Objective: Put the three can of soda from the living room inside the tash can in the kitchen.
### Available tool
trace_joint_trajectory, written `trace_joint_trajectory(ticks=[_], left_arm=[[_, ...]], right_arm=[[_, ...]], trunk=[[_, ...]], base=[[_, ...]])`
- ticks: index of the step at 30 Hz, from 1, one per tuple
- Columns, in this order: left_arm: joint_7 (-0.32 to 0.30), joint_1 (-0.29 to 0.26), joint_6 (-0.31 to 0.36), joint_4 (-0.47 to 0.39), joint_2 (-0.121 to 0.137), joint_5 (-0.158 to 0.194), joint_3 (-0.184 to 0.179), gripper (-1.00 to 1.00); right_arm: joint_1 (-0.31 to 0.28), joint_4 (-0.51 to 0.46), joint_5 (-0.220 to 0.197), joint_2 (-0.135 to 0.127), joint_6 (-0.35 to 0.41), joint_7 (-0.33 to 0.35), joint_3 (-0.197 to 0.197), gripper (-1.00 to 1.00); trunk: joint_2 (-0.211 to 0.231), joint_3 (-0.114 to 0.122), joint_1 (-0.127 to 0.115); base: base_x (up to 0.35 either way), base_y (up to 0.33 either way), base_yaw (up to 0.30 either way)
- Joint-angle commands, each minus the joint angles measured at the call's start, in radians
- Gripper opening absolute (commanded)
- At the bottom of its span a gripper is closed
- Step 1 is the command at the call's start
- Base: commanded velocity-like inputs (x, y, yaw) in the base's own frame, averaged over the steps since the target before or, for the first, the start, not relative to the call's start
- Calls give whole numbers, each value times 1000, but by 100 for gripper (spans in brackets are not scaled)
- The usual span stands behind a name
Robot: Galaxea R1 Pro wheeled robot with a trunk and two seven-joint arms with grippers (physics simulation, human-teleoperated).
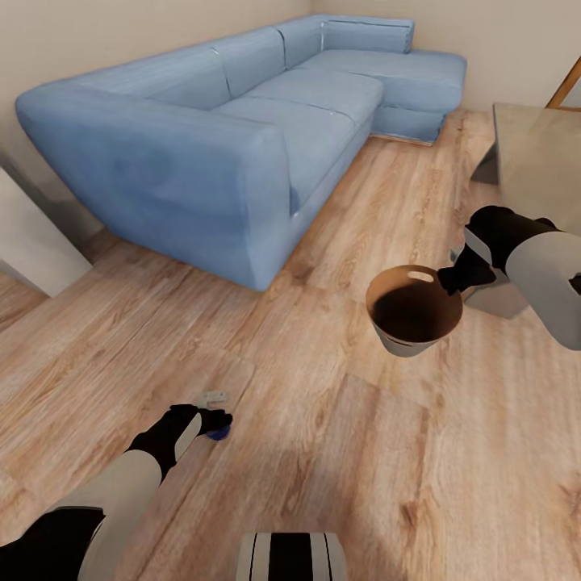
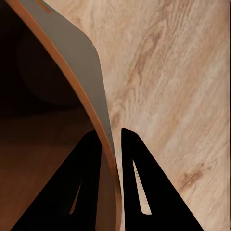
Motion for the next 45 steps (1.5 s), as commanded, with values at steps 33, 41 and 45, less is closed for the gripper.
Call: trace_joint_trajectory(ticks=[33,41,45], left_arm=[[1,1,-4,-1,0,0,0,-100],[1,0,8,1,-1,0,1,-100],[-1,0,12,2,-1,-1,2,-100]], right_arm=[[0,0,-21,0,2,7,-13,-100],[0,0,-21,0,2,7,-13,-100],[0,1,-21,1,2,7,-14,-100]], trunk=[[-2,-27,3],[0,0,0],[1,16,-2]], base=[[15,12,0],[0,0,0],[0,0,0]])
